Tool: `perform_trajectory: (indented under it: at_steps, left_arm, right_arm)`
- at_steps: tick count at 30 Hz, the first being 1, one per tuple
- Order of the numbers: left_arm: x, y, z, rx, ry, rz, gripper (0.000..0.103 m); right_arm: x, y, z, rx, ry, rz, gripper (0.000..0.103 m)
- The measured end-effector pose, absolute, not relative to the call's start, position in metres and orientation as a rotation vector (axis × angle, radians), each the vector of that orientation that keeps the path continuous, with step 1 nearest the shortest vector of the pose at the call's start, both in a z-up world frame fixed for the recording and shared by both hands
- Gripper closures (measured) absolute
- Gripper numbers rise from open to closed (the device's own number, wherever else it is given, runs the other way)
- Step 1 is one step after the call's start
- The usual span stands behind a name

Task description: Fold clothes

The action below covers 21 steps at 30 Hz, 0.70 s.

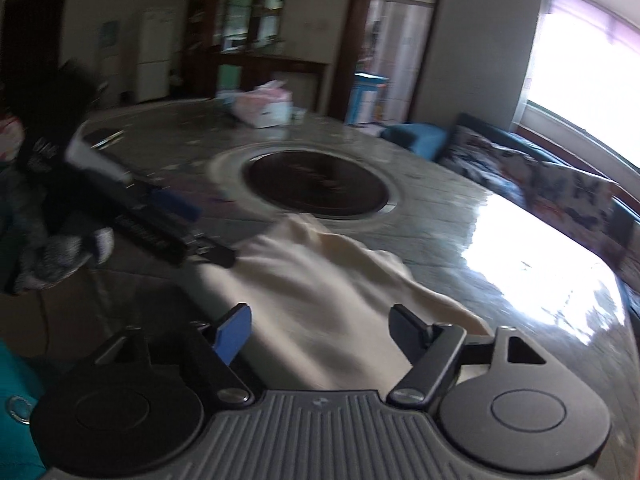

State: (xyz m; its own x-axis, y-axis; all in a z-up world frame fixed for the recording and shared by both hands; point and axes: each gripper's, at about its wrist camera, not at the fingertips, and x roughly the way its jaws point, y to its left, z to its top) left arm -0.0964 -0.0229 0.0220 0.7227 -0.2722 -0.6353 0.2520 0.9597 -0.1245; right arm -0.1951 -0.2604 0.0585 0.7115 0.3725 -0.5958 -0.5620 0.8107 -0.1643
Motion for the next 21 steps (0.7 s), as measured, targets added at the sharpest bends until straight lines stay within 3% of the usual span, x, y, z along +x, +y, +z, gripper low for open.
perform_trajectory:
  at_steps: [4, 6, 17, 19, 21]
  left_arm:
    - [-0.091, -0.012, 0.023, -0.057, 0.718, -0.262, 0.037]
    - [-0.086, -0.005, 0.024, -0.091, 0.735, -0.25, 0.038]
    - [-0.075, 0.007, 0.032, -0.343, 0.82, -0.335, 0.032]
    - [-0.073, 0.007, 0.029, -0.399, 0.839, -0.334, 0.024]
    - [-0.07, 0.007, 0.027, -0.455, 0.858, -0.342, 0.024]
  right_arm:
    - [-0.193, -0.235, 0.057, -0.389, 0.585, 0.63, 0.036]
    - [-0.192, -0.219, 0.055, -0.43, 0.585, 0.689, 0.041]
    - [-0.188, -0.177, 0.033, -0.584, 0.61, 0.755, 0.065]
    - [-0.188, -0.175, 0.033, -0.583, 0.609, 0.75, 0.078]
    - [-0.185, -0.18, 0.037, -0.536, 0.613, 0.743, 0.085]
